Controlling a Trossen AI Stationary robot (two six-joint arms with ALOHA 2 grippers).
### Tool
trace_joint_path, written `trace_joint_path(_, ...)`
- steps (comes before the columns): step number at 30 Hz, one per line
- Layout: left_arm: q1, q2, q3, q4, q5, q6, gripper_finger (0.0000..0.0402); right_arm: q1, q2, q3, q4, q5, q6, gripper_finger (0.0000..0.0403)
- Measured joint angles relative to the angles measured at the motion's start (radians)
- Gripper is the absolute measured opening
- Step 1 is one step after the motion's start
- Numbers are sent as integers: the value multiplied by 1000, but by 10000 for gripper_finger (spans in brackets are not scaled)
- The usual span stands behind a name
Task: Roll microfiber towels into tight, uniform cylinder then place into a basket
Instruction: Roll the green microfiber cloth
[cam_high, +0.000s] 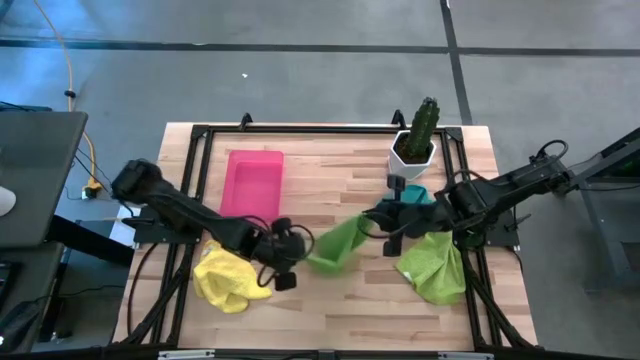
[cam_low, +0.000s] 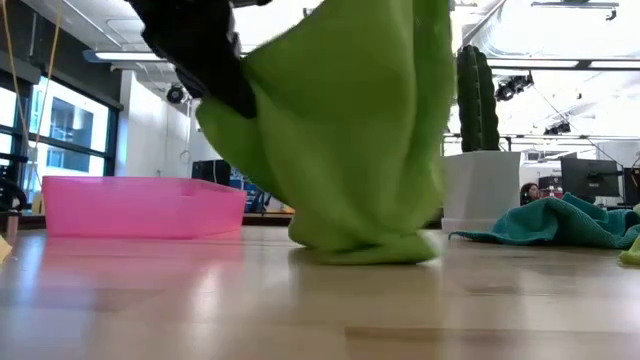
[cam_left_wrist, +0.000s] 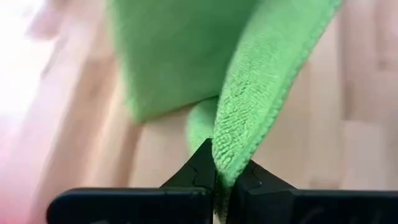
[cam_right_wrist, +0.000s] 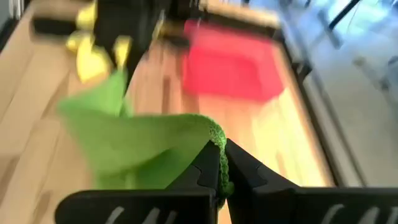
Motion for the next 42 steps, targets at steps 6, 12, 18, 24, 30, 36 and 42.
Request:
trace_joint_path(6,0,-156,-1,-196,-137,-28,0,0,0,-1,-114,-73,98,0)
trace_joint_path(12,18,-275,0,-238,-448,81,0,-1,0,-1,-126,303,-30,0)
trace_joint_path(18,22,-337,-2,-153,-351,39,0,-14,-2,-2,-89,159,26,0)
trace_joint_path(24,12,-351,0,-96,-183,166,0,-21,0,-2,-82,-87,-34,0)
trace_joint_path(30,24,-351,-1,-100,-618,380,0,-22,-1,-2,-86,293,-185,0)
trace_joint_path(36,23,-351,-1,-97,-835,554,0,-21,0,-2,-86,385,-331,0)
trace_joint_path(42,23,-351,-1,-98,-782,530,0,-21,0,-2,-87,578,-358,0)
